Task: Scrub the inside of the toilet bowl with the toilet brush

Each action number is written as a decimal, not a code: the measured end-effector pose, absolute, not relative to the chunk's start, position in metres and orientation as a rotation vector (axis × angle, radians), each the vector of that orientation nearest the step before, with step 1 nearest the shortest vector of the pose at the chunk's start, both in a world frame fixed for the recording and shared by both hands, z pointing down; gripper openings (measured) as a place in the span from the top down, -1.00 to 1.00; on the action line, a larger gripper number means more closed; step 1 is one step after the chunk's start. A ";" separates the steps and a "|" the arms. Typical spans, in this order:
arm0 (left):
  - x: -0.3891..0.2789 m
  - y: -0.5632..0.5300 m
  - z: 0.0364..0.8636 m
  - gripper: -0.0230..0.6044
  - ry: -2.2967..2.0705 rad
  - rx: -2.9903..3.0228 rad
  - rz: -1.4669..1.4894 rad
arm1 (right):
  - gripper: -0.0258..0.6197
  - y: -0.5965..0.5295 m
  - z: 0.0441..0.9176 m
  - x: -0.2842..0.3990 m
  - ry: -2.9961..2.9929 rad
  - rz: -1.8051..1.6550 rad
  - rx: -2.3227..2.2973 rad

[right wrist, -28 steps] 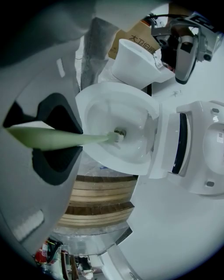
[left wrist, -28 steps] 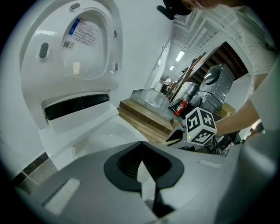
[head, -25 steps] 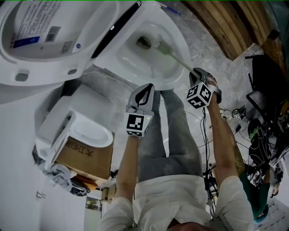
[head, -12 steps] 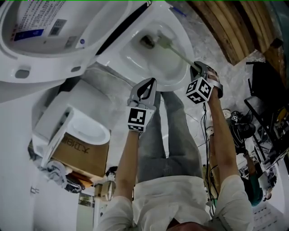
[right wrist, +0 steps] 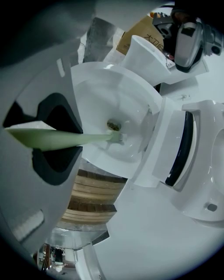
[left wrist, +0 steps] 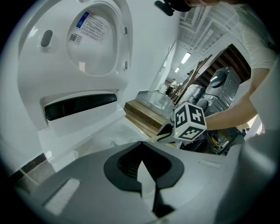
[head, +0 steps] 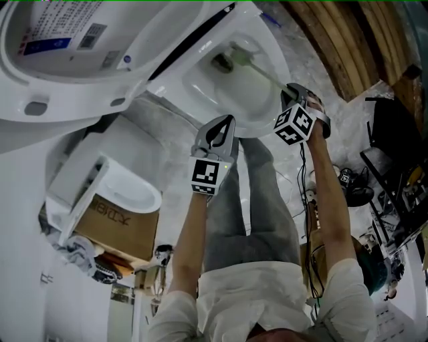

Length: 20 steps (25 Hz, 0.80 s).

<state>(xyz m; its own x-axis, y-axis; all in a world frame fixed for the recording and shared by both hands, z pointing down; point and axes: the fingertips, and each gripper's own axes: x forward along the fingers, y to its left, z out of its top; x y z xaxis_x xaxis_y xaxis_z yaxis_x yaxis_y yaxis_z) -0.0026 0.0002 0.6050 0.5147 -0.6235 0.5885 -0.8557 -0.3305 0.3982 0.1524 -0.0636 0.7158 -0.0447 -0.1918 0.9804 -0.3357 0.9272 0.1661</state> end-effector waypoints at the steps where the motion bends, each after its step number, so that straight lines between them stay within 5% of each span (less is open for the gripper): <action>1: -0.004 0.000 0.606 0.87 -1.204 2.067 0.434 | 0.64 -0.066 0.716 0.150 -1.626 0.128 0.410; 20: -0.030 0.009 0.607 0.86 -1.248 1.997 0.399 | 0.63 -0.083 0.737 0.072 -1.595 0.212 0.354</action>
